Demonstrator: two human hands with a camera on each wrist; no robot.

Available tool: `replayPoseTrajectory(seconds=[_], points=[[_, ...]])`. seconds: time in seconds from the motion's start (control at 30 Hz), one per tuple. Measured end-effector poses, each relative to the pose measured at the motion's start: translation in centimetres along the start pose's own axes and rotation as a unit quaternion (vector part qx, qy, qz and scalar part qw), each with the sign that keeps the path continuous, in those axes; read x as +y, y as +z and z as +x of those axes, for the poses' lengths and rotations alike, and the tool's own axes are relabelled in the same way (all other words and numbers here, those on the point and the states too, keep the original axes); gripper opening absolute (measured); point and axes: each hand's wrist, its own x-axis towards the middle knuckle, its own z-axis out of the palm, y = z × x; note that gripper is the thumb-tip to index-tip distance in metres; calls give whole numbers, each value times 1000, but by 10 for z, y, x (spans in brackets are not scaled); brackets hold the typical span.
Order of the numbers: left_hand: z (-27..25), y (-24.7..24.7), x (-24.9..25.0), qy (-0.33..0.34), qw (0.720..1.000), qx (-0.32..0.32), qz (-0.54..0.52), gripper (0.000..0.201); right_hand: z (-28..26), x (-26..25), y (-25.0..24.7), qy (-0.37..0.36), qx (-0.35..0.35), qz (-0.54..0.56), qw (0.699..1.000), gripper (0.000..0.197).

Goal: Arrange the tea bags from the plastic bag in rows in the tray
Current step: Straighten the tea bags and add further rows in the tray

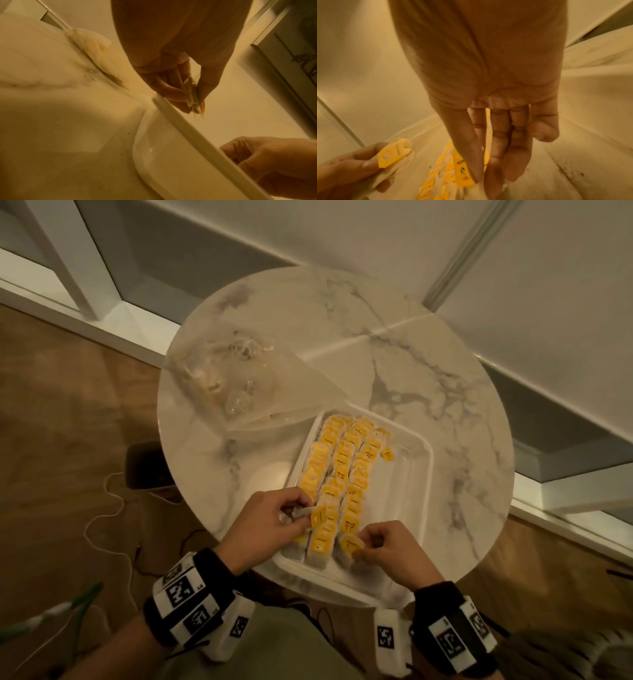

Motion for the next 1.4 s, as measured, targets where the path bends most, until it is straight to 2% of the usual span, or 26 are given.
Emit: replayPoseTrajectory(seconds=[0.03,0.13,0.27,0.43,0.7,0.77,0.83,0.9,0.97,1.07,1.27,1.4], points=[[1,-1,-1,0,1000,-2,4,19,2,-3,-1,2,8,-12,1000,13],[2,-2,0,-1,1000,-9,0,11,7,-8,-2,12,37,-55,998,30],[5,-2,-3,0,1000,-15,17,11,13,-8,-1,27,44,-73,996,20],[7,-2,-6,3,999,-33,43,11,17,-16,-2,48,52,-60,996,21],[8,-3,-6,10,997,-51,52,11,11,-27,-4,101,40,-120,987,45],[7,-5,-6,7,998,-50,41,11,-1,-31,-12,74,46,-127,988,46],[8,-7,-5,8,998,-47,33,11,-16,-37,-20,10,58,-115,992,35],[9,-7,-4,8,998,-47,32,11,-27,-38,-24,-40,32,-86,995,20],[9,-8,-3,4,998,-47,34,11,-28,-32,-18,-62,-40,-89,993,9],[8,-8,-2,-3,998,-52,35,12,-19,-17,-3,-65,-124,-142,980,6],[9,-9,-3,-4,996,-66,51,12,9,-23,2,-54,-150,-178,971,7],[8,-10,-2,1,995,-71,69,27,20,-24,2,-32,-140,-189,972,11]])
